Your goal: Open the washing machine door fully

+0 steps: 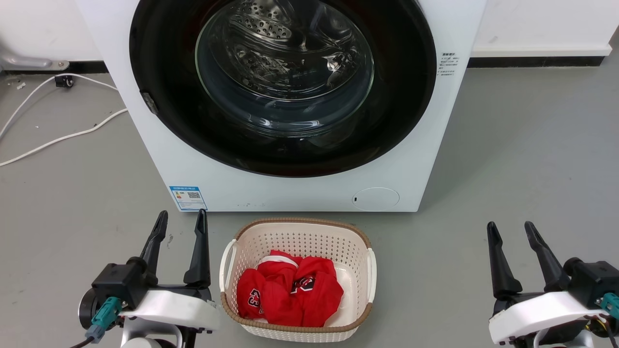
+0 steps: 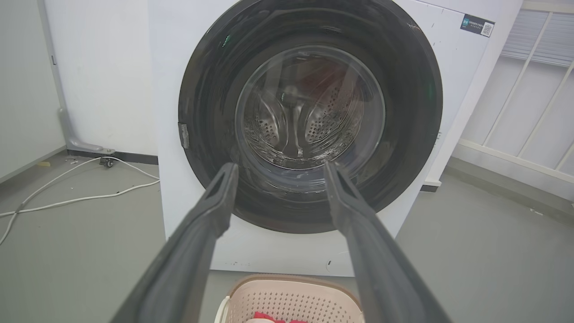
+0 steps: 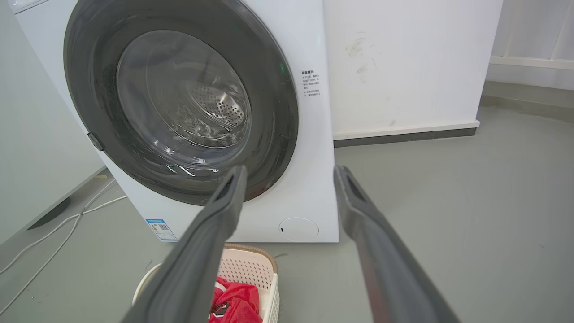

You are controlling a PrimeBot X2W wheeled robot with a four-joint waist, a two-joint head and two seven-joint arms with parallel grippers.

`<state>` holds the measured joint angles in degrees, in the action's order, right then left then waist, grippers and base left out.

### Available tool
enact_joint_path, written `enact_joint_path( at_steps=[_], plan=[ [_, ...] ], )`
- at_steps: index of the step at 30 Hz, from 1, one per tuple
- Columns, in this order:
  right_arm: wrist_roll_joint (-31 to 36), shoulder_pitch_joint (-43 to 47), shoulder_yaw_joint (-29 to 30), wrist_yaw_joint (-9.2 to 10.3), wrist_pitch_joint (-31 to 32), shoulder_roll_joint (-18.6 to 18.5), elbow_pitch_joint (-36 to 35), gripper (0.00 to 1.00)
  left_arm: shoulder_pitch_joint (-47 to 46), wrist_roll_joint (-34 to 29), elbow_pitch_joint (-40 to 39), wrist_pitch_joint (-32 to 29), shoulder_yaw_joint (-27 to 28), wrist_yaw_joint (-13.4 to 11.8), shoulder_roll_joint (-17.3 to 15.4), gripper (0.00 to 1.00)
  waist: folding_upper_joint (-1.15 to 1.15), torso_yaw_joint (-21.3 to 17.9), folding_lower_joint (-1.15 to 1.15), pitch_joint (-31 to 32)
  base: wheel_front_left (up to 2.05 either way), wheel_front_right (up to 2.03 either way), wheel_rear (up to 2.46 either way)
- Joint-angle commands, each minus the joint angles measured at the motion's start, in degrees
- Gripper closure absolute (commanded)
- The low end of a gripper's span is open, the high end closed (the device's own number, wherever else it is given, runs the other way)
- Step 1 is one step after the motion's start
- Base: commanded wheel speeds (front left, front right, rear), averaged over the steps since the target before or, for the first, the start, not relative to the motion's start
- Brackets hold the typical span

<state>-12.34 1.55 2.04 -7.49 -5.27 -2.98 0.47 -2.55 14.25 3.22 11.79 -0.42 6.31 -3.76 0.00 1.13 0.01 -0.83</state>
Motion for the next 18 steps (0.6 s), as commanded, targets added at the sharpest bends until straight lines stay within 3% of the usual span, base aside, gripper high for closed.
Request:
enact_joint_path(
  at_steps=[1, 18],
  plan=[
    [1.21, 0.44, -0.08, 0.00, -0.35, 0.09, -0.51, 0.00, 0.39, -1.35, -0.39, 0.41, -0.22, -0.30, -0.39, 0.00, 0.00, 0.01, -0.01, -0.01, 0.00, 0.00, 0.00],
    [7.18, 0.97, -0.34, 0.01, -0.42, 0.14, -0.28, 0.00, 0.59, -8.84, -0.19, 2.28, -0.80, -0.80, -0.62, 0.00, 0.00, -0.11, -0.01, -0.54, 0.00, 0.00, 0.00]
  ],
)
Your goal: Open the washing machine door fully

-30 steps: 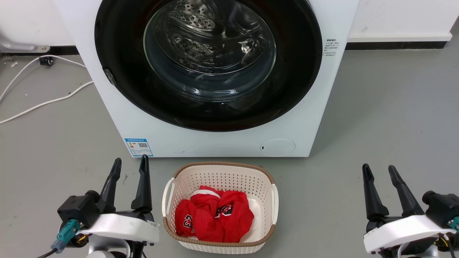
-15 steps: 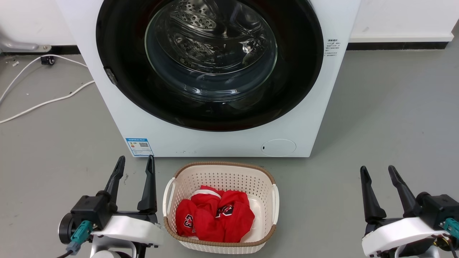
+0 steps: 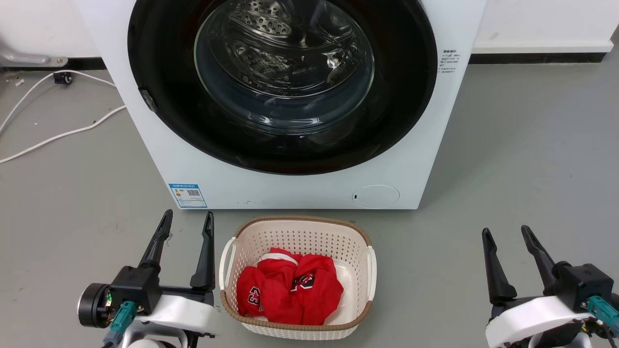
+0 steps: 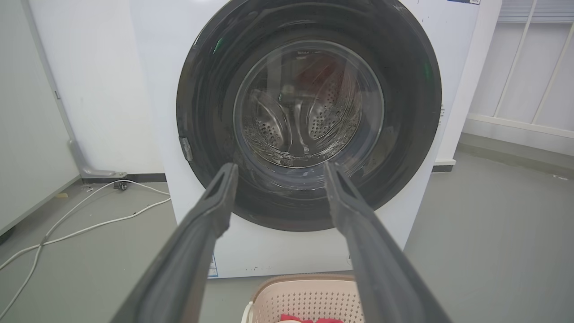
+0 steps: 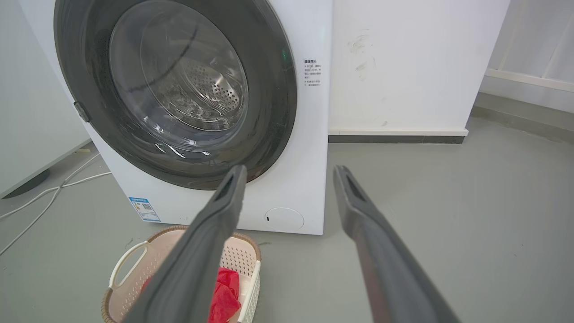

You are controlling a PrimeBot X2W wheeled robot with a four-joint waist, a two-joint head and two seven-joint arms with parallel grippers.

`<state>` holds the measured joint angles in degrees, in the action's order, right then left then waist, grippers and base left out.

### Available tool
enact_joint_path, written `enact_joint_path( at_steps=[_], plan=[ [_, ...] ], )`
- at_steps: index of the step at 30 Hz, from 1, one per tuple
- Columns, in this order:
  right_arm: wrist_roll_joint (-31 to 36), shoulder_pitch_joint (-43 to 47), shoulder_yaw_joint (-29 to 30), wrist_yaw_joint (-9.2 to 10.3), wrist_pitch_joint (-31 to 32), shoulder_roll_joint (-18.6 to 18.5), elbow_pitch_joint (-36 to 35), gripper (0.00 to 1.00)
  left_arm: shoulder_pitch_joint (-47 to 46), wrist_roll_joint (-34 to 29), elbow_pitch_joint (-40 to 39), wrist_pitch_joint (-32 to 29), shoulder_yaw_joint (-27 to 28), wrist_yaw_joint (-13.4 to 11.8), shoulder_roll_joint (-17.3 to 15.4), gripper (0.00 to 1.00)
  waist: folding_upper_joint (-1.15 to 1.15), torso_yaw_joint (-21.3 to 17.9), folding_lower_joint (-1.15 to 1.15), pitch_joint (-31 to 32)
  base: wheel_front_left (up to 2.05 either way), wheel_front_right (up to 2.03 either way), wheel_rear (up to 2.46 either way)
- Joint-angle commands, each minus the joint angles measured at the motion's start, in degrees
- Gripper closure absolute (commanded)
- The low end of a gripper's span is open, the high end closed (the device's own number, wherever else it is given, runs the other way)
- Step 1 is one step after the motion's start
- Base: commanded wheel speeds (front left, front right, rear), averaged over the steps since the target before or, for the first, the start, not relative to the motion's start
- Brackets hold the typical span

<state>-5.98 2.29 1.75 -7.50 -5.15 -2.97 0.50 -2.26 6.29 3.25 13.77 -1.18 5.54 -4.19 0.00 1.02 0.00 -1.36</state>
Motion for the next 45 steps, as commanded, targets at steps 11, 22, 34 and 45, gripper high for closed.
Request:
enact_joint_path(
  at_steps=[11, 22, 34, 45],
  plan=[
    [3.37, 0.24, -0.36, 0.02, -1.77, 0.17, -0.18, 0.00, 0.50, -4.86, -0.24, 1.46, -0.12, -0.26, 0.03, 0.00, 0.00, 0.27, 0.00, -0.21, 0.00, 0.00, 0.00],
    [2.10, -0.27, -0.23, 0.02, -2.38, 0.17, 0.90, 0.00, 0.66, -4.06, 0.20, 1.45, 0.41, 0.11, 0.33, 0.00, 0.00, 0.33, 0.00, -0.34, 0.00, 0.00, 0.00],
    [-0.56, -0.84, -0.26, 0.02, -3.09, 0.17, 1.82, 1.00, 0.41, -3.94, 0.37, 1.45, 0.70, 0.37, 0.59, 0.00, 0.00, 0.36, 0.00, -0.76, 0.00, 0.00, 0.00],
    [-53.09, -3.69, -5.12, 0.01, -9.59, 0.12, 2.20, 1.00, 0.22, -3.84, 0.10, 1.45, 0.92, 0.57, 0.84, 0.00, 0.00, 0.25, 0.00, -1.24, 0.00, 0.00, 0.00]
  ],
)
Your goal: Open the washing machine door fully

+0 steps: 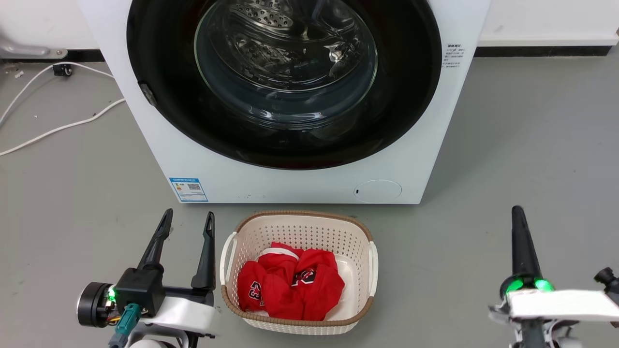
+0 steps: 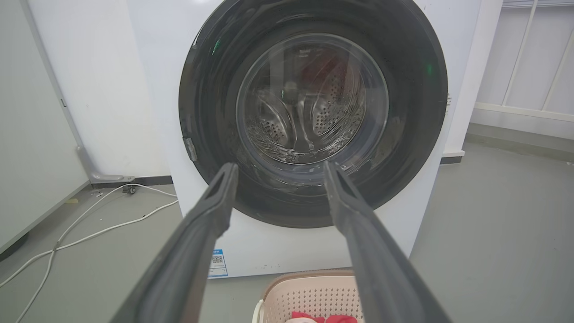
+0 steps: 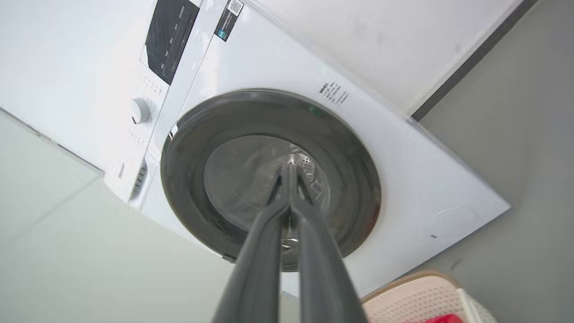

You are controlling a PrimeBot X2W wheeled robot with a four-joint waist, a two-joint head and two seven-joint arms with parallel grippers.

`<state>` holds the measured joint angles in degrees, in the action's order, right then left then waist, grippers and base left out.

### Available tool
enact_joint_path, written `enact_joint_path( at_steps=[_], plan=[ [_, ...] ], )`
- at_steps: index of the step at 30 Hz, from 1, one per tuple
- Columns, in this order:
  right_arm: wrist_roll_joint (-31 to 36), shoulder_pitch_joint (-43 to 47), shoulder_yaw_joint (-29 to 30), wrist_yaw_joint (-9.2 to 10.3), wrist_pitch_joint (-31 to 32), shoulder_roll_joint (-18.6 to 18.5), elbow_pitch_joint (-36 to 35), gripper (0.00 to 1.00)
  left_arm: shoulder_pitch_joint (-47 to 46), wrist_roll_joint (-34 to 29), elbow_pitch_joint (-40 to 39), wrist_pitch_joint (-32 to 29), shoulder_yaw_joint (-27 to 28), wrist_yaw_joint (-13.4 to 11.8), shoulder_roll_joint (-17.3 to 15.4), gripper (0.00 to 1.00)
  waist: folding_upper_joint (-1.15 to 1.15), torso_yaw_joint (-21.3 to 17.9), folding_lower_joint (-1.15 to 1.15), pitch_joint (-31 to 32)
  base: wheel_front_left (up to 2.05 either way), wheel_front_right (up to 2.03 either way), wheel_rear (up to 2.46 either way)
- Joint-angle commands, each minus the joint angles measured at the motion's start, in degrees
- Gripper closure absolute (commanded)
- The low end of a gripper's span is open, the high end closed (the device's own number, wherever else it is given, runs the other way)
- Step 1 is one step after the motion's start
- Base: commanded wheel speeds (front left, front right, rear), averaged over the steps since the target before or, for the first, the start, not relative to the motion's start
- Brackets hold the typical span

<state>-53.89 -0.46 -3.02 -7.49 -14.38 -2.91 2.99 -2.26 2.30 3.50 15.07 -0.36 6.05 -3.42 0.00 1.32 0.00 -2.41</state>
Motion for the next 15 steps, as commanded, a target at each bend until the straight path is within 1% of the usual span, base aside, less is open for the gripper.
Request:
enact_joint_path(
  at_steps=[1, 4, 7, 8, 9, 10, 12, 15],
  plan=[
    [-12.18, -1.66, -0.56, 0.00, -0.57, 0.06, -0.50, 1.00, 0.06, 0.17, -0.23, 0.15, 0.17, 0.09, 0.08, 0.00, 0.00, -0.09, 0.00, -0.36, 0.00, 0.00, 0.00],
    [-26.27, -4.62, 0.44, 0.00, -0.72, 0.02, 0.06, 1.00, -0.56, 0.36, -0.56, 0.15, 0.43, 0.13, 0.13, 0.00, 0.00, -0.31, 0.00, -1.12, 0.00, 0.00, 0.00],
    [-36.04, -8.71, 1.58, 0.00, -0.05, 0.04, 1.43, 1.00, -1.05, 0.62, -1.00, 0.15, 0.69, 0.26, 0.17, 0.00, 0.00, -0.52, 0.00, -2.12, 0.00, 0.00, 0.00],
    [-38.04, -10.19, 2.38, 0.00, 0.70, -0.03, 2.37, 1.00, -1.15, 0.72, -1.11, 0.15, 0.74, 0.29, 0.19, 0.00, 0.00, -0.57, 0.00, -2.41, 0.00, 0.00, 0.00],
    [-39.64, -11.73, 3.15, 0.00, 1.52, -0.87, 3.47, 1.00, -1.28, 0.75, -1.24, 0.15, 0.81, 0.35, 0.19, 0.00, 0.00, -0.60, 0.00, -2.80, 0.00, 0.00, 0.00],
    [-39.64, -11.73, 3.15, 0.00, 1.52, -0.87, 3.47, 1.00, -1.28, 0.75, -1.24, 0.15, 0.81, 0.35, 0.19, 0.00, 0.00, -0.60, 0.00, -2.80, 0.00, 0.00, 0.00],
    [-42.54, -15.06, 3.99, 0.00, 3.29, -2.02, 5.86, 1.00, -1.74, 0.86, -1.49, 0.15, 0.86, 0.32, 0.22, 0.00, 0.00, -0.56, 0.00, -3.49, 0.00, 0.00, 0.00],
    [-44.77, -21.18, 4.43, -0.01, 5.83, -5.66, 10.93, 1.00, -2.04, 0.91, -1.74, 0.15, 1.02, 0.45, 0.25, 0.00, 0.00, -0.35, 0.00, -4.57, 0.00, 0.00, 0.00]
  ],
)
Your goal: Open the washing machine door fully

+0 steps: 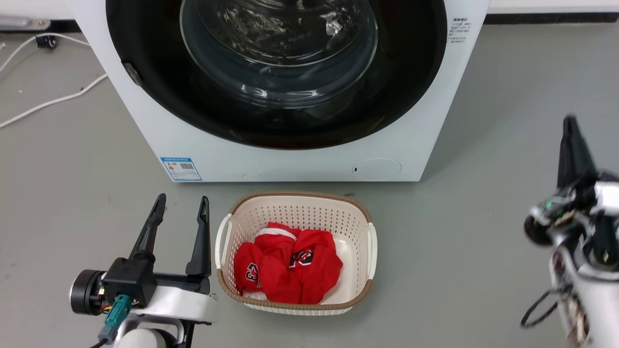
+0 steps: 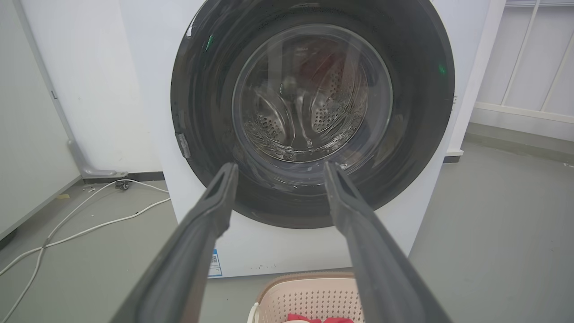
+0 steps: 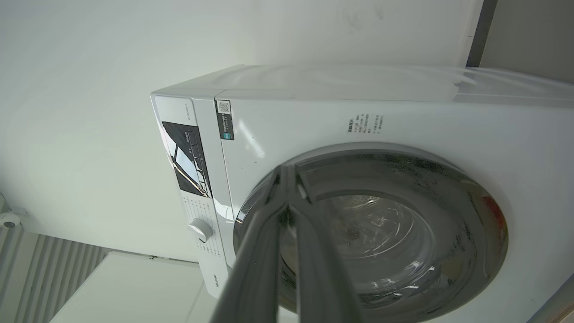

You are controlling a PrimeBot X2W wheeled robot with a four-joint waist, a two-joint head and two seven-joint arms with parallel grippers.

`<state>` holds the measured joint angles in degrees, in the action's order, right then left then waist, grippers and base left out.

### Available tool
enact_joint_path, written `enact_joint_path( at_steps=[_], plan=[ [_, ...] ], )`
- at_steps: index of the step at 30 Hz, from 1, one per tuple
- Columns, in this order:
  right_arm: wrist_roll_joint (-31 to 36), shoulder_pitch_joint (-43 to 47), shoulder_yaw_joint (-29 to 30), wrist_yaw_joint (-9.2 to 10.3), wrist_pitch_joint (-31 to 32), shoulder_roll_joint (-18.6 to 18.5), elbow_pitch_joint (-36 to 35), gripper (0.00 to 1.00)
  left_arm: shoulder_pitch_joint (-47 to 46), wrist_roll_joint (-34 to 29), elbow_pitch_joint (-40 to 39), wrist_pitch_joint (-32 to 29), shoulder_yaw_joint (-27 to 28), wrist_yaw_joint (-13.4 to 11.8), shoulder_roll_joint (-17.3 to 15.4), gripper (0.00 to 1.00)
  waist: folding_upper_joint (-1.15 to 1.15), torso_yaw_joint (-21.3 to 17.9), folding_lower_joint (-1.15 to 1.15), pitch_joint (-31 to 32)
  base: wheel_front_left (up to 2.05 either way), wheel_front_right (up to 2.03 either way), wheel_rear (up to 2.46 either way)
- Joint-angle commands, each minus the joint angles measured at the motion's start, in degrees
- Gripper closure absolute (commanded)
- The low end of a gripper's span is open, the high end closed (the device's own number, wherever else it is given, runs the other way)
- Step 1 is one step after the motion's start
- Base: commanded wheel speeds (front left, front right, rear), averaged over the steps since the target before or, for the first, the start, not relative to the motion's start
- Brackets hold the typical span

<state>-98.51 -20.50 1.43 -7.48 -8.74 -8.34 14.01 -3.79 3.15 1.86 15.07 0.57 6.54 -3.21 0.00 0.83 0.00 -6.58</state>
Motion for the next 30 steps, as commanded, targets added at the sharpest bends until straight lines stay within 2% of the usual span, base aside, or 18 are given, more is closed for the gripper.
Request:
enact_joint_path(
  at_steps=[1, 6, 12, 18, 25, 30],
  plan=[
    [-0.84, -3.28, -0.45, -0.02, 1.31, -1.35, 1.91, 1.00, -0.74, 0.09, -0.23, 0.15, 0.14, 0.03, 0.05, 0.00, 0.00, 0.17, 0.00, -0.83, 0.00, 0.00, 0.00],
    [-1.24, -15.81, -4.11, -0.02, 6.22, -7.47, 12.22, 1.00, -2.18, 0.15, -0.80, 0.15, 0.44, 0.36, 0.06, 0.00, 0.00, 0.46, 0.00, -3.48, 0.00, 0.00, 0.00],
    [0.06, -31.92, -11.68, -0.02, 13.74, -10.95, 24.59, 1.00, -4.47, 0.08, -1.49, 0.15, 0.51, 0.56, -0.42, 0.00, 0.00, 1.04, 0.00, -6.65, 0.00, 0.00, 0.00],
    [2.63, -45.78, -18.04, -0.01, 20.27, -10.53, 35.16, 1.00, -6.53, 0.01, -1.87, 0.15, 0.12, 0.80, -0.74, 0.00, 0.00, 1.83, 0.00, -9.07, 0.00, 0.00, 0.00],
    [5.84, -58.07, -22.38, -0.02, 23.94, -8.69, 46.94, 1.00, -8.75, 0.51, -2.55, 0.15, -0.76, 0.89, -0.98, 0.00, 0.00, 2.91, 0.00, -12.08, 0.00, 0.00, 0.00],
    [8.24, -63.94, -24.92, -0.01, 25.50, -7.29, 52.27, 1.00, -9.92, 0.83, -2.86, 0.15, -1.17, 0.93, -1.13, 0.00, 0.00, 3.52, 0.00, -14.08, 0.00, 0.00, 0.00]
  ],
)
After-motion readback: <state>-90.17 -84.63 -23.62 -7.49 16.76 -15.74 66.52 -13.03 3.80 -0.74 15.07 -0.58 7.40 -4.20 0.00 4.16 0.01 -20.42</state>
